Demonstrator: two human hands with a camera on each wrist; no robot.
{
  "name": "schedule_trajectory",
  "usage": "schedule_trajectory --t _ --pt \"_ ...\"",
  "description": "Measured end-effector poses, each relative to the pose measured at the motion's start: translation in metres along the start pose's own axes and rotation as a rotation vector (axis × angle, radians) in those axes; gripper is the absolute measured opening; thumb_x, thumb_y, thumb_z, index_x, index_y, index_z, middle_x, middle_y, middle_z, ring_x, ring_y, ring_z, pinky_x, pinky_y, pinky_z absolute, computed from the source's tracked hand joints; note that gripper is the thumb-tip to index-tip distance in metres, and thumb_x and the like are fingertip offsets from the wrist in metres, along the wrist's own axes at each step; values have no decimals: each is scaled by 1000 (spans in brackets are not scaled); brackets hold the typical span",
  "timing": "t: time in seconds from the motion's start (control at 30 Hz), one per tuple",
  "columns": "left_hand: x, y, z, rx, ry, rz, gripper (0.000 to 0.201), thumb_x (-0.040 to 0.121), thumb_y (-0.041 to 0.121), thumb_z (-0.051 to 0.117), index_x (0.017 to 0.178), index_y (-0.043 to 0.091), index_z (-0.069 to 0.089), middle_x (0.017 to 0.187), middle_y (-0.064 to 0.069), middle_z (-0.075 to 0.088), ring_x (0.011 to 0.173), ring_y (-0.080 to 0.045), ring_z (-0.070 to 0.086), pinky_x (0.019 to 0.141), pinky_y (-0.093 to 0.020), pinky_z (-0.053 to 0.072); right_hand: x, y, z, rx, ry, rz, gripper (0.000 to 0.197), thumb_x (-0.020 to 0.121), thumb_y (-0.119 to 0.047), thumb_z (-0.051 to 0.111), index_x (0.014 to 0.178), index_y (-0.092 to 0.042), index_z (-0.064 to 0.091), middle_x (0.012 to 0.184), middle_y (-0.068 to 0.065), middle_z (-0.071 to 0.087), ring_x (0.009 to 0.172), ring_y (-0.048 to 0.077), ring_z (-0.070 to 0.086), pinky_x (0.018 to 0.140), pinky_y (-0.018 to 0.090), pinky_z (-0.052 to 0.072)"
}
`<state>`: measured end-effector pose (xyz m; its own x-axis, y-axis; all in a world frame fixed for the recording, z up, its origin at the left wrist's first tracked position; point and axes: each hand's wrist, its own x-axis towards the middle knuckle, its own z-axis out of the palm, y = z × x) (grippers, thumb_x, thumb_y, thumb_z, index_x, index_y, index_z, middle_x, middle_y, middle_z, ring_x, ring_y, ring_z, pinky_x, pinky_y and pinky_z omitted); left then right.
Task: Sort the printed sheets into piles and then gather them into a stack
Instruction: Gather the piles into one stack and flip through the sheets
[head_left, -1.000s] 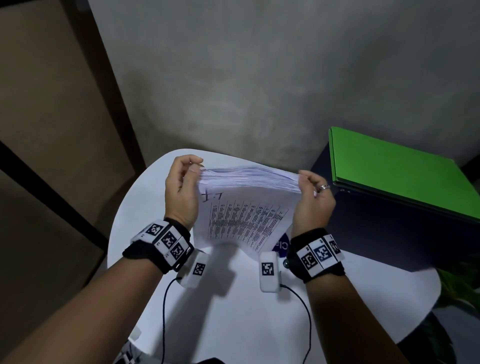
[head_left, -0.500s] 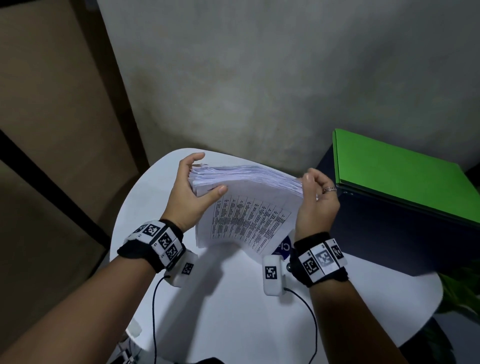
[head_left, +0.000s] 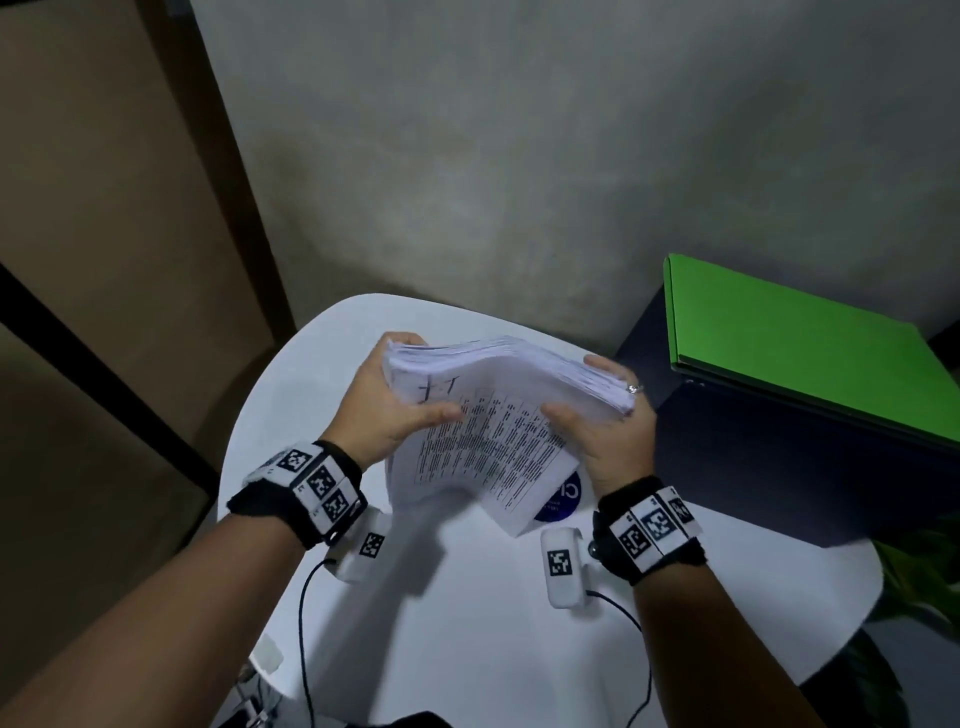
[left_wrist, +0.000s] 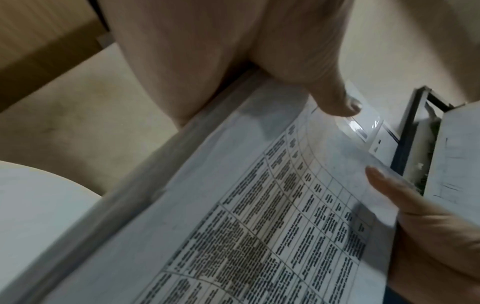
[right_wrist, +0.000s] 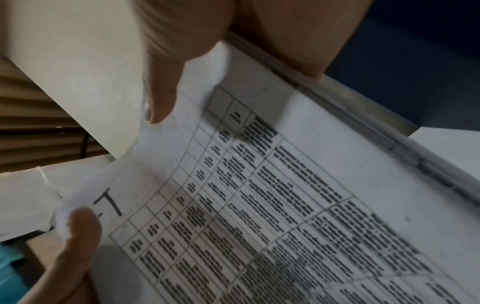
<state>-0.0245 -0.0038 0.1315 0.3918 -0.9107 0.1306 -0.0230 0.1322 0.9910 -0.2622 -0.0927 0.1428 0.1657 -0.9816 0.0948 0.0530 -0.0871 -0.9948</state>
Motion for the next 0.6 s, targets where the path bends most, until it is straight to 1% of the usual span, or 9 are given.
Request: schedule_trajectory --t 0.07,0.1,0.17,0.2,0.3,0.37,0.5,0.57,0.6 --pt "-2 -7 1 -18 5 -12 86 41 45 97 109 23 49 98 15 68 92 -2 68 80 -20 54 2 3 3 35 7 -5 69 54 -19 97 115 -27 64 122 12 67 113 32 66 95 56 54" --pt "-2 -8 2 -12 8 -11 85 43 41 97 110 23 48 101 14 66 93 -2 67 80 -20 54 4 3 4 52 4 -5 67 57 -13 95 116 -24 63 122 13 67 113 32 66 96 56 53" --pt "-1 -7 2 21 -4 -13 79 51 34 93 113 19 47 105 9 62 94 -3 66 82 -22 54 6 2 4 57 -20 0 54 65 -4 89 112 -17 66 116 15 70 108 32 68 96 56 54" --pt "0 -6 2 29 -3 -26 77 55 32 91 116 15 48 106 6 63 95 -5 67 84 -24 55 6 1 4 55 -18 8 46 68 -4 87 109 -15 68 112 16 71 105 32 69 95 56 54" --pt "1 -3 1 17 30 -109 56 71 23 88 117 4 62 107 -3 75 99 -17 72 93 -39 57 5 2 6 47 -29 35 28 78 -9 83 104 -8 72 106 17 74 103 36 71 95 59 52" --pt "1 1 3 11 73 -121 46 74 18 84 114 0 69 106 -7 77 100 -20 74 95 -44 56 5 1 6 43 -41 47 24 80 -9 81 102 -4 73 104 18 75 102 38 71 95 59 52" --pt "2 8 6 1 132 -126 44 68 14 86 108 2 71 102 -6 78 97 -20 75 91 -39 58 10 -5 3 55 -38 34 20 79 -7 81 99 -6 74 102 18 75 101 36 72 95 56 54" --pt "3 5 4 21 75 -131 48 71 12 86 115 3 67 107 -7 77 101 -20 74 94 -41 57 10 -4 2 48 -39 36 21 78 -7 82 97 -11 75 103 17 76 101 37 72 94 54 55" --pt "2 3 4 41 35 -136 52 74 15 85 121 5 64 111 -8 76 104 -21 73 96 -44 56 10 -3 3 30 -33 53 23 76 -8 83 97 -13 74 103 16 76 101 36 72 93 54 55"
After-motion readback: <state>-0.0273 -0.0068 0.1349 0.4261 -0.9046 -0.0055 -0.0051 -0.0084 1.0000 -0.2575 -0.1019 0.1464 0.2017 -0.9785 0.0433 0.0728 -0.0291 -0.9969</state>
